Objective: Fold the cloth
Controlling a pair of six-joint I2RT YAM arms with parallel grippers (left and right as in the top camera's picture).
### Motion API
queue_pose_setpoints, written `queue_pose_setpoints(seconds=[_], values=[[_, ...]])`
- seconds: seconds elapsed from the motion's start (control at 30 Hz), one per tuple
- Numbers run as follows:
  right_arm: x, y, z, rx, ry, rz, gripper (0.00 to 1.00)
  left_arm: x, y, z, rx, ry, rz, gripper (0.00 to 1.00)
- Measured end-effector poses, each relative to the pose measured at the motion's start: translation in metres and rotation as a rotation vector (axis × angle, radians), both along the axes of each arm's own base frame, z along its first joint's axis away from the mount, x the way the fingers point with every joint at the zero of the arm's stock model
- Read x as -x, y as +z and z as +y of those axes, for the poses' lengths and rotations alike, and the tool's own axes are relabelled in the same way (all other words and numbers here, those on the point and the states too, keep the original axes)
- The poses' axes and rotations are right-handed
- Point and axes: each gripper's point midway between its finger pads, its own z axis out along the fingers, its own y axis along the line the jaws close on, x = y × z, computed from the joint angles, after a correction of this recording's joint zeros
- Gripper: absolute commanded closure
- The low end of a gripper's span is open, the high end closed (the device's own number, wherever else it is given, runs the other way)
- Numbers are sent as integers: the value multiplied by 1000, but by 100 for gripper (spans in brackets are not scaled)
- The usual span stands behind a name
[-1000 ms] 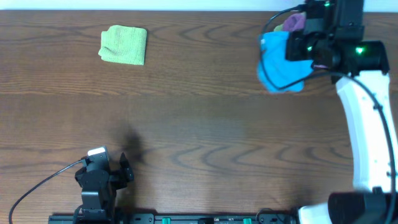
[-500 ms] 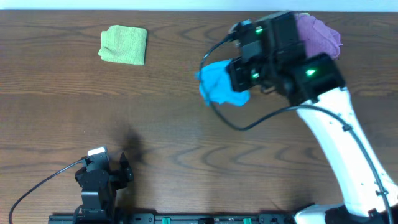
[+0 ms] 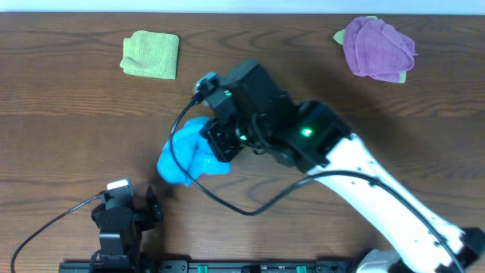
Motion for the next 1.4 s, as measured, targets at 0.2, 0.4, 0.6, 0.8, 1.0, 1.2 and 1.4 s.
queue_pose_setpoints(seconds=[0.2,0.4,0.6,0.8,1.0,1.2,1.4], values=[[-40,-56,-5,144,-95,24,99,0,0,0,0,0,0,5],[-130,-98,-87,271,-373,32,2,0,0,0,0,0,0,5],[-187,-106,-191,297,-629,65,1,0,0,-1,3,-4,0,5],[-164,-110,-197,271,-589,189,1,-2,-1,-21,76,-98,-2,5],[-134,-110,-159,250,-464,256,1,-10,8,-54,192,-246,-53,5],[-116,-108,-115,253,-363,216,2,-12,15,-68,372,-224,-73,5],[-117,-138,-102,291,-349,256,3,-14,39,-84,570,-189,-40,5]])
